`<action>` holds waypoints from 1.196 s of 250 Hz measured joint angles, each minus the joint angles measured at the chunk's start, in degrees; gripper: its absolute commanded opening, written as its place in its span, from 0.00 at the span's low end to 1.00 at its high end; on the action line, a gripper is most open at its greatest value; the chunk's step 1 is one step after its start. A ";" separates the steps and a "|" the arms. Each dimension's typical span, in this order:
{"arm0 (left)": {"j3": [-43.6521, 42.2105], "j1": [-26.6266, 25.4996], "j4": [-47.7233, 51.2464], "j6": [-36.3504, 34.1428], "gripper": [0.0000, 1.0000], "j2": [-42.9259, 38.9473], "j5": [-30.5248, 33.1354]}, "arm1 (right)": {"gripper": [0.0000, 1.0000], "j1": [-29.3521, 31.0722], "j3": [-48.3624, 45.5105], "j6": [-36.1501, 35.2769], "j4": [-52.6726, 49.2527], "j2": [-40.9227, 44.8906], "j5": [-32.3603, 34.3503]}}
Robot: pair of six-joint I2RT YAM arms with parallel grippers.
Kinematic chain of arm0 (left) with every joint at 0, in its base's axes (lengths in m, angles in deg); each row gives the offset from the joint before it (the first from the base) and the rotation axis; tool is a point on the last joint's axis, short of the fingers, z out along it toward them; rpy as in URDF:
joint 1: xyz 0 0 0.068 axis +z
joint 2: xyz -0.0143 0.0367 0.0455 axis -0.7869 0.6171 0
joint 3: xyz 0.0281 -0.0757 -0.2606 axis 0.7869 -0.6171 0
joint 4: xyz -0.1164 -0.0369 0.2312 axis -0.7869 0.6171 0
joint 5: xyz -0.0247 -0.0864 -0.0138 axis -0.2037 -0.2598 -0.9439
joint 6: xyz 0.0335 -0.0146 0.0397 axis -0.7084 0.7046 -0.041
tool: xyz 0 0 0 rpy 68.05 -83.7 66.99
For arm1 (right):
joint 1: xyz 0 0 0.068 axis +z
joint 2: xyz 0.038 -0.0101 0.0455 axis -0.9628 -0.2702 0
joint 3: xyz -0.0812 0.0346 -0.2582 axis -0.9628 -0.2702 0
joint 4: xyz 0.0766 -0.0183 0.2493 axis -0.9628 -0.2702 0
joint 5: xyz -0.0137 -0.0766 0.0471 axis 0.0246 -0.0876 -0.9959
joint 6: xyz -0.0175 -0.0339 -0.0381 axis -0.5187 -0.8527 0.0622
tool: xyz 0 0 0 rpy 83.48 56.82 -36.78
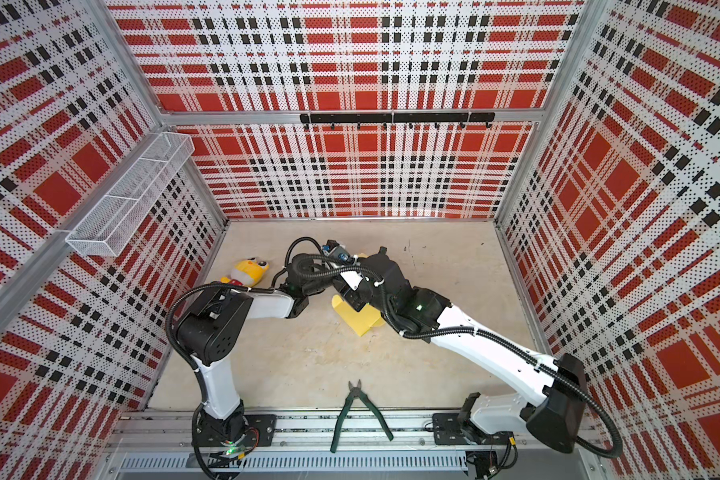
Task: Fold the paper box
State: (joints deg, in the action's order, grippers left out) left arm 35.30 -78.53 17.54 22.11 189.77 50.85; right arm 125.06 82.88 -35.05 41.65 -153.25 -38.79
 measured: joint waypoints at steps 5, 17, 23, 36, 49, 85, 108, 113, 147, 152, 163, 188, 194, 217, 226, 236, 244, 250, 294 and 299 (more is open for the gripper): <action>0.24 0.00 1.38 -0.74 0.13 -0.37 -0.11 | 0.53 -0.85 0.50 1.36 -0.52 -0.09 -0.15; 0.79 0.11 4.70 -2.47 0.13 -1.11 -0.28 | 0.52 -2.51 0.98 4.15 -1.38 -0.09 -0.59; 1.25 0.17 7.15 -3.93 0.14 -1.62 -0.22 | 0.51 -3.50 0.98 5.64 -1.75 -0.04 -0.85; 2.05 0.26 11.13 -6.40 0.14 -2.43 0.07 | 0.50 -5.16 0.74 8.44 -2.45 -0.04 -1.49; 2.60 0.37 14.95 -9.03 0.14 -3.39 0.85 | 0.49 -6.93 -0.44 11.15 -2.25 0.04 -2.19; 2.62 0.72 21.24 -12.68 0.15 -4.94 1.90 | 0.49 -12.39 -7.17 18.86 -0.20 0.72 -5.99; 2.01 0.13 22.97 -13.99 0.15 -4.98 2.75 | 0.49 -16.22 -12.28 23.50 2.43 0.24 -10.08; 1.81 -0.02 23.26 -14.12 0.15 -4.98 2.86 | 0.49 -16.92 -13.20 24.30 2.84 -0.02 -10.84; 0.72 -1.53 23.80 -14.78 0.15 -4.90 3.82 | 0.49 -19.69 -15.58 27.52 4.90 -3.26 -14.51; 0.57 -1.66 23.71 -14.80 0.15 -4.87 3.98 | 0.48 -20.06 -15.61 27.89 5.27 -3.85 -15.19; 0.24 -1.99 23.65 -14.91 0.15 -4.83 4.11 | 0.48 -20.74 -15.69 28.46 6.40 -4.92 -16.79; -0.55 -2.64 23.30 -15.34 0.15 -4.39 4.55 | 0.48 -22.62 -15.82 29.77 8.76 -7.06 -20.48; -0.74 -2.78 23.26 -15.37 0.15 -4.33 4.70 | 0.48 -23.17 -15.82 30.12 9.27 -7.52 -21.14; -1.60 -3.13 22.69 -15.47 0.15 -3.93 5.51 | 0.49 -24.76 -15.80 31.34 10.84 -9.51 -23.54; -1.88 -3.32 22.25 -15.45 0.15 -3.76 5.75 | 0.49 -25.33 -15.78 31.82 11.32 -10.49 -24.50; -2.19 -3.52 21.59 -15.45 0.15 -3.58 5.95 | 0.49 -25.68 -15.61 32.22 11.61 -11.61 -25.31; -2.34 -3.67 21.03 -15.43 0.15 -3.48 6.01 | 0.49 -25.73 -15.30 32.46 11.78 -12.68 -26.08; -2.49 -3.74 20.63 -15.41 0.15 -3.45 6.08 | 0.49 -25.70 -15.04 32.63 12.15 -13.62 -26.67; -2.78 -3.91 18.18 -15.41 0.15 -2.60 6.19 | 0.49 -25.64 -12.20 34.86 14.80 -20.06 -30.77; -2.80 -3.91 18.03 -15.41 0.16 -2.56 6.21 | 0.49 -25.64 -11.82 35.17 15.10 -20.65 -30.99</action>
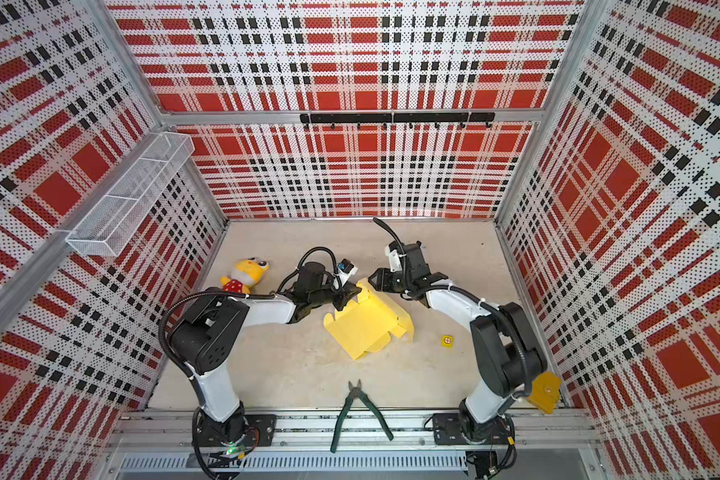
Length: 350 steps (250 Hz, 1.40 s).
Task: Fold the paper box
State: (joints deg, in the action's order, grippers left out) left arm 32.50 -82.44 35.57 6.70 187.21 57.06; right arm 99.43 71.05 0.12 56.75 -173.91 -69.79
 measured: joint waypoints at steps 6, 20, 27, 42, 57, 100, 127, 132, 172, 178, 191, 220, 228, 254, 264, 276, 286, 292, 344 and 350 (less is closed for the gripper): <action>-0.04 0.00 -0.17 0.00 0.16 0.00 -0.02 | 0.49 0.00 0.50 0.37 0.35 -0.81 -0.44; -0.04 -0.04 -0.39 -0.02 0.16 0.09 0.00 | 0.49 0.00 1.46 1.25 1.25 -2.29 -1.25; -0.04 -0.04 -0.52 -0.02 0.16 0.13 0.00 | 0.49 0.00 1.75 1.62 1.75 -2.80 -1.57; -0.04 -0.07 -0.79 -0.02 0.16 0.26 0.11 | 0.49 0.02 2.08 2.29 2.71 -3.56 -2.34; -0.04 -0.09 -1.11 -0.04 0.16 0.39 0.17 | 0.49 0.22 2.14 2.95 3.76 -4.15 -2.91; -0.04 -0.15 -1.51 -0.09 0.16 0.61 0.24 | 0.47 0.42 2.14 3.58 5.16 -6.12 -3.91; -0.07 -0.24 -1.79 -0.15 0.16 0.87 0.33 | 0.46 0.74 2.27 3.50 5.70 -6.86 -3.96; -0.07 -0.24 -1.84 -0.15 0.16 0.90 0.37 | 0.46 0.90 2.27 3.43 5.81 -7.04 -3.82; -0.07 -0.33 -2.36 -0.13 0.16 1.29 0.55 | 0.44 2.01 2.29 3.02 6.03 -8.00 -2.32; -0.09 -0.33 -2.51 -0.13 0.16 1.33 0.61 | 0.44 2.05 2.23 3.02 6.27 -8.07 -2.19; -0.20 -0.33 -3.02 -0.11 0.18 1.51 0.76 | 0.43 2.12 1.84 3.04 7.21 -8.09 -1.77; -0.81 -0.42 -5.35 0.11 0.23 2.49 0.66 | 0.42 2.23 0.46 3.37 10.25 -8.09 -1.46; -1.07 -0.48 -6.34 0.11 0.25 2.86 0.59 | 0.42 2.23 0.20 3.52 10.84 -8.09 -1.46; -2.82 -0.74 -11.32 0.39 0.29 4.20 0.24 | 0.42 2.21 -0.46 4.00 12.28 -8.09 -1.66; -3.54 -0.83 -13.64 0.90 0.29 4.79 0.17 | 0.42 2.14 -0.61 4.42 12.66 -8.09 -1.90; -4.04 -0.98 -16.28 1.55 0.29 5.62 0.20 | 0.41 1.99 -1.01 5.03 13.22 -8.09 -2.32; -4.50 -1.18 -18.67 2.19 0.29 6.45 0.39 | 0.41 1.75 -1.46 5.62 14.03 -8.09 -2.78; -4.83 -1.31 -20.20 2.54 0.28 6.84 0.59 | 0.41 1.55 -1.75 5.99 14.51 -8.09 -3.08; -8.57 -2.84 -32.41 5.20 0.25 9.70 3.85 | 0.40 0.85 -4.70 8.48 17.33 -7.02 -5.16; -8.63 -3.02 -33.29 5.46 0.25 10.05 4.28 | 0.40 0.81 -5.01 8.83 17.90 -6.99 -5.31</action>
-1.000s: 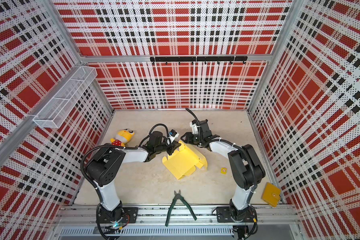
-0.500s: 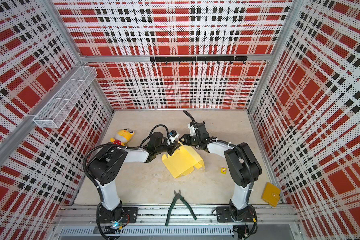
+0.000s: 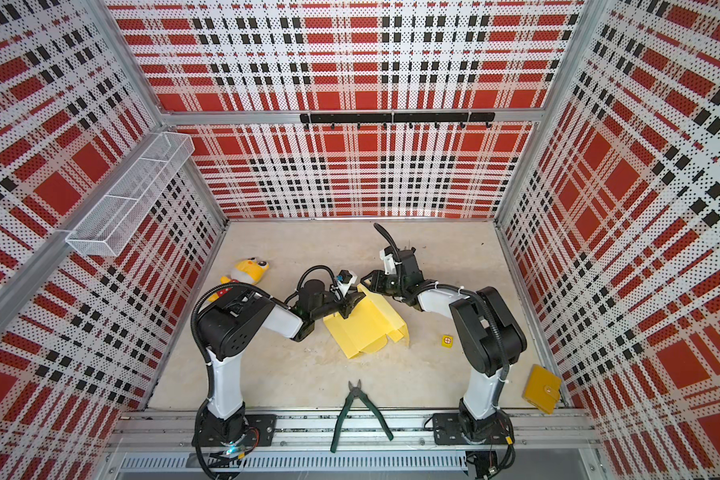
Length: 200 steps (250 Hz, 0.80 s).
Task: Fold the paper box
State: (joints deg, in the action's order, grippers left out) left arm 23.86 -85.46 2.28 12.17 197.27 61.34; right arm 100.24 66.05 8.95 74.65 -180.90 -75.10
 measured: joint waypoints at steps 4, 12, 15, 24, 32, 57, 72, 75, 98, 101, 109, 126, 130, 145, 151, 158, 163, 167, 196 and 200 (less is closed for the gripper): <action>-0.02 -0.11 -0.37 0.09 0.25 0.22 0.22 | 0.40 -0.04 -0.28 0.44 0.52 0.00 -0.20; -0.02 -0.35 -1.27 0.42 0.26 0.63 0.83 | 0.40 -0.15 -0.76 0.90 1.44 0.00 -0.44; -0.04 -0.50 -1.57 0.50 0.26 0.76 1.07 | 0.39 -0.20 -1.07 1.18 1.95 0.00 -0.57; -0.07 -0.81 -2.34 0.70 0.27 1.09 1.66 | 0.39 -0.28 -1.75 1.90 3.08 0.07 -0.81; -0.09 -1.22 -2.95 0.83 0.28 1.38 2.16 | 0.39 -0.28 -2.38 2.40 3.91 0.28 -0.98; -0.07 -2.25 -4.33 1.07 0.26 2.05 2.75 | 0.39 -0.24 -4.33 3.72 5.16 1.33 -1.36; 0.09 -2.54 -4.96 1.46 0.18 2.54 2.86 | 0.39 -0.22 -5.18 4.13 5.77 1.81 -1.42; 0.17 -2.56 -5.03 1.57 0.16 2.64 2.93 | 0.39 -0.22 -5.35 4.24 5.90 1.86 -1.46; 0.81 -2.51 -5.64 1.95 0.02 3.41 2.71 | 0.39 -0.28 -6.19 4.98 6.80 2.25 -1.18; 0.85 -2.51 -5.64 1.97 0.00 3.48 2.73 | 0.39 -0.28 -6.23 5.03 6.93 2.25 -1.05; 0.87 -2.64 -5.90 1.68 0.00 3.61 2.67 | 0.39 -0.28 -6.32 5.18 7.06 2.27 -0.96; 0.90 -2.75 -6.05 1.90 0.00 3.69 2.47 | 0.39 -0.31 -6.67 5.22 7.17 2.56 -0.81; 0.90 -2.78 -6.10 1.90 0.00 3.72 2.47 | 0.39 -0.31 -6.69 5.22 7.15 2.60 -0.81; 0.90 -2.80 -6.10 1.90 0.00 3.72 2.45 | 0.39 -0.31 -6.69 5.22 7.13 2.64 -0.74; 0.90 -2.80 -6.10 1.90 0.00 3.72 2.45 | 0.39 -0.31 -6.69 5.22 7.13 2.64 -0.74; 0.90 -2.80 -6.12 1.88 0.00 3.74 2.45 | 0.39 -0.31 -6.69 5.22 7.13 2.64 -0.76; 0.90 -2.80 -6.12 1.90 0.00 3.74 2.45 | 0.39 -0.31 -6.67 5.22 7.13 2.64 -0.76; 0.90 -2.80 -6.12 1.90 0.00 3.74 2.45 | 0.39 -0.31 -6.67 5.22 7.13 2.64 -0.74; 0.90 -2.82 -6.12 1.90 0.15 3.74 2.47 | 0.39 -0.31 -6.67 5.18 6.95 2.69 -0.74; 0.90 -2.82 -6.14 1.81 0.18 3.74 2.47 | 0.39 -0.31 -6.67 5.16 6.86 2.78 -0.72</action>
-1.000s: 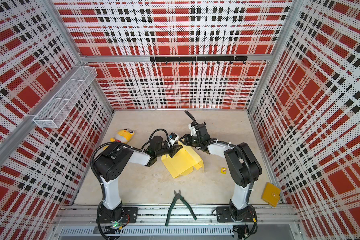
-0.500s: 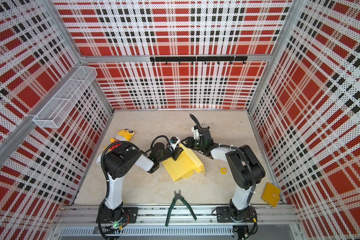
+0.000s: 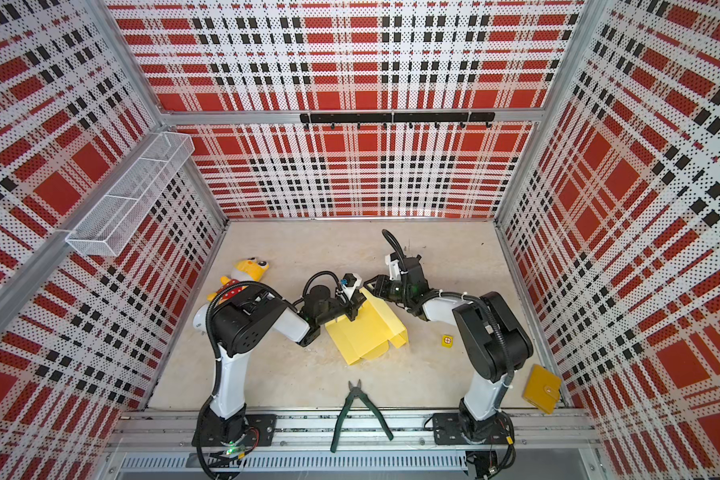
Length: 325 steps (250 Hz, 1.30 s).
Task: Fold the paper box
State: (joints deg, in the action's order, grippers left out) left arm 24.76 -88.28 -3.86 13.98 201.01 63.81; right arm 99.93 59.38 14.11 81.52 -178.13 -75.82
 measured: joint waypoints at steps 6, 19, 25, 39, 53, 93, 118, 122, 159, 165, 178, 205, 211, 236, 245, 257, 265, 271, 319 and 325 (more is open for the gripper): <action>0.00 0.00 -0.07 0.02 0.20 0.00 -0.07 | 0.39 0.00 0.00 -0.02 -0.24 0.13 0.02; -0.02 -0.17 -0.26 0.04 0.25 0.02 -0.20 | 0.39 0.07 0.00 -0.15 -1.16 0.50 -0.02; -0.04 -0.20 -0.28 -0.13 0.26 0.02 -0.31 | 0.39 0.07 0.00 -0.20 -1.57 0.72 0.04; -0.11 -0.26 -0.37 -0.20 0.28 0.07 -0.42 | 0.39 0.02 0.00 -0.28 -2.67 1.18 0.09; -0.22 -0.31 -0.42 -0.46 0.31 0.07 -0.59 | 0.39 0.02 0.00 -0.39 -3.56 1.62 0.17; -0.28 -0.28 -0.37 -0.59 0.40 0.07 -2.34 | 0.39 -0.26 0.00 -0.70 -5.07 2.27 0.02; -0.26 -0.31 -0.24 -0.83 0.35 0.07 -4.00 | 0.39 -1.01 0.00 -1.01 -6.75 3.02 -0.44; -0.24 -0.31 -0.11 -0.94 0.33 0.07 -4.17 | 0.39 -1.11 0.00 -1.11 -7.02 3.13 -0.55; 0.90 -0.44 2.23 -2.05 0.23 0.07 -4.68 | 0.42 -2.16 0.00 -2.34 -10.82 5.05 -0.61; 1.14 -0.46 2.64 -2.34 0.23 0.04 -4.72 | 0.42 -2.32 0.00 -2.49 -11.43 5.42 -0.57; 1.70 -0.59 3.67 -2.60 0.23 0.04 -4.63 | 0.43 -2.69 0.00 -3.08 -12.76 6.25 -0.55; 2.25 -1.01 5.25 -3.67 0.23 -0.04 -4.48 | 0.45 -3.32 0.00 -3.67 -14.32 7.58 -0.55; 2.29 -1.16 5.53 -3.96 0.23 -0.09 -4.48 | 0.46 -3.48 0.00 -3.78 -14.56 7.78 -0.57; 2.34 -1.88 6.86 -5.22 0.04 -0.28 -4.42 | 0.46 -3.58 -0.02 -3.91 -15.26 8.52 -0.57; 2.40 -2.03 7.21 -5.57 0.00 -0.33 -4.35 | 0.46 -3.58 -0.15 -3.87 -15.17 8.70 -0.59; 2.69 -2.27 7.61 -6.05 0.00 -0.35 -4.02 | 0.47 -3.56 -0.66 -3.72 -14.95 9.05 -0.61; 2.84 -2.29 7.98 -5.88 0.00 -0.37 -3.96 | 0.47 -3.56 -1.09 -3.65 -14.75 9.22 -0.63; 2.97 -2.32 8.20 -5.88 0.00 -0.37 -3.74 | 0.47 -3.56 -1.49 -3.63 -14.75 9.38 -0.66; 5.53 -2.29 12.35 -5.62 0.00 -0.42 -2.56 | 0.50 -3.58 -4.02 -3.69 -15.06 11.19 -0.50; 5.90 -2.27 13.05 -5.53 0.00 -0.46 -2.43 | 0.50 -3.63 -4.07 -3.85 -15.54 11.67 -0.24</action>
State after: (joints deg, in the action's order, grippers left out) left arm 30.66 -90.55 9.19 8.45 200.55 61.39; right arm 96.30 55.31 10.26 65.98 -166.45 -76.06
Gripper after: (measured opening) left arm 0.078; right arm 0.486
